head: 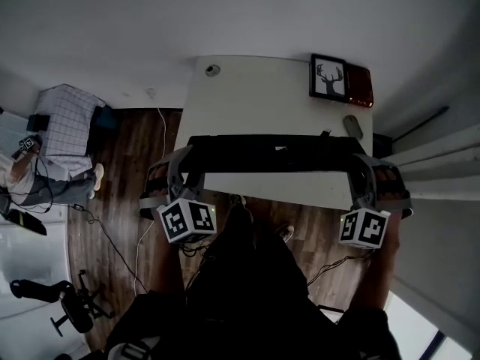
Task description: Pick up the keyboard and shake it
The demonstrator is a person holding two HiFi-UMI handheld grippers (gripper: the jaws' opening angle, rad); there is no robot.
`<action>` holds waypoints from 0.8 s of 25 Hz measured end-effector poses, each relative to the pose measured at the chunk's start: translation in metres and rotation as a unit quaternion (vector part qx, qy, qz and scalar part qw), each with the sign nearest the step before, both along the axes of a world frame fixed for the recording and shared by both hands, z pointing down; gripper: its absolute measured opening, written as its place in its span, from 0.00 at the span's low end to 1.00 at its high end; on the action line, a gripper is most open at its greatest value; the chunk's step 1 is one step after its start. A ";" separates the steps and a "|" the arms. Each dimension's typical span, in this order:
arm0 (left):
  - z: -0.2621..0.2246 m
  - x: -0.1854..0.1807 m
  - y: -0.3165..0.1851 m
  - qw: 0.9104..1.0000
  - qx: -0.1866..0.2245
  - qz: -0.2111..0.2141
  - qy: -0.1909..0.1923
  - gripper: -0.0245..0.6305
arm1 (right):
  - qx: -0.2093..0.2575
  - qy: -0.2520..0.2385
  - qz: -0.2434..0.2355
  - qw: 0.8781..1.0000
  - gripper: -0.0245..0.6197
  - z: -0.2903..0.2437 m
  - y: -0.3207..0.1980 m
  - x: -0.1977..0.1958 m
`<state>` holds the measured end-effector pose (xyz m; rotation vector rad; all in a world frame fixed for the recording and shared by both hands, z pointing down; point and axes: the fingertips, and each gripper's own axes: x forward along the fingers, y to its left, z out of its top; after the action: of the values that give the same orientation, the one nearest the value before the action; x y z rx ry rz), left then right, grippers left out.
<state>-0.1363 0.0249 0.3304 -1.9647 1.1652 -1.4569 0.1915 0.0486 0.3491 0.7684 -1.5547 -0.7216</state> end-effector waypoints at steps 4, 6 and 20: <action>0.007 0.033 -0.022 0.999 -0.003 0.047 0.018 0.26 | -0.003 0.022 0.043 0.999 0.20 -0.007 0.006 0.031; 0.016 0.049 -0.033 0.997 -0.011 0.069 0.023 0.25 | -0.009 0.028 0.064 0.998 0.20 -0.004 0.009 0.044; 0.140 0.027 -0.042 0.986 -0.158 0.051 0.017 0.25 | -0.148 0.026 0.035 0.988 0.20 0.115 -0.006 0.024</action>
<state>-0.1096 -0.0168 0.4705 -2.2289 0.8738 -1.6423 0.2153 0.0426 0.4638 0.5750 -1.5366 -0.4407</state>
